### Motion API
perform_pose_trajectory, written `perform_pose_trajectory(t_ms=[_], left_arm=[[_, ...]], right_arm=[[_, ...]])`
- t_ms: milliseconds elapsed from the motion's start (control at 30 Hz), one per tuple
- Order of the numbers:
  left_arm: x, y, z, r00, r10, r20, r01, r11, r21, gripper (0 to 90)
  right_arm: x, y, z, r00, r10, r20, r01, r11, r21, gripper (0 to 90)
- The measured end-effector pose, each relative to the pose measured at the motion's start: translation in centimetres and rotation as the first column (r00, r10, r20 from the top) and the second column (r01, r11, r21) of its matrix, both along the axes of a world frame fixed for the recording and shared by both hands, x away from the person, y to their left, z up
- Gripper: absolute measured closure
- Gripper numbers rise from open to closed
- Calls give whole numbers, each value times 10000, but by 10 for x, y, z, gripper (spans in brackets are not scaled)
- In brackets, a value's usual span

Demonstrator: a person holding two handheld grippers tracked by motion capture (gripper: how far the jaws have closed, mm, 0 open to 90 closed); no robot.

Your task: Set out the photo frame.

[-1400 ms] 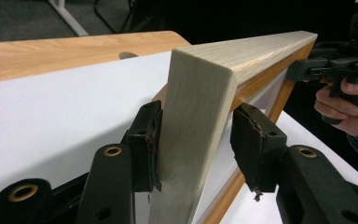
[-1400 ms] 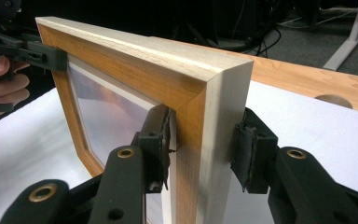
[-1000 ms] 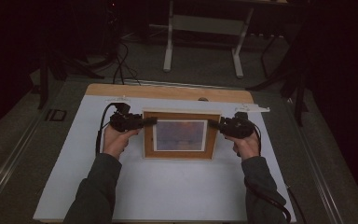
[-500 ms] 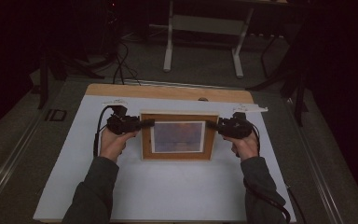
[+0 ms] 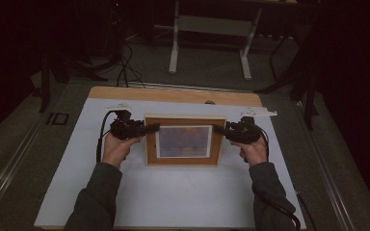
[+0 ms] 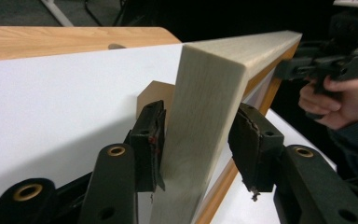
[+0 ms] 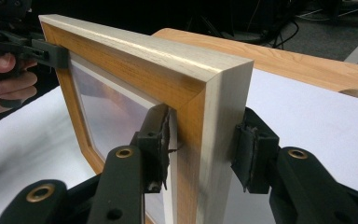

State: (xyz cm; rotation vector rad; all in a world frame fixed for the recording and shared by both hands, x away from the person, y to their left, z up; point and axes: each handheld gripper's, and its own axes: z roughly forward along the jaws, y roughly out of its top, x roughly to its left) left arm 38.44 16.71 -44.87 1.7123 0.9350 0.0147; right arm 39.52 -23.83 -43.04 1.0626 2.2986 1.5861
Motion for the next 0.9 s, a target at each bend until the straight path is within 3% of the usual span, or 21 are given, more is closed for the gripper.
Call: perform_pose_trajectory(t_ms=[33, 67, 133, 367, 900], left_arm=[[0, 0, 0, 10000, 0, 0, 0, 10000, 0, 540], [-1, -2, -1, 10000, -25, 35, 24, 9995, 321, 540], [-2, -3, -2, 9999, -111, 127, 104, 9983, 571, 515], [-6, 2, 0, 9994, -94, 346, 80, 9991, 404, 510], [-20, 24, 12, 9958, 230, 890, -251, 9994, 227, 524]], right_arm=[[0, 0, 0, 10000, 0, 0, 0, 10000, 0, 584], [0, 0, 0, 10000, -6, 32, 6, 10000, -24, 582], [-1, 1, 0, 9999, -37, 109, 39, 9998, -196, 568], [-3, 0, -2, 9999, -36, 137, 42, 9989, -465, 544], [-10, -16, 7, 9994, -74, 337, 88, 9992, -402, 565]])
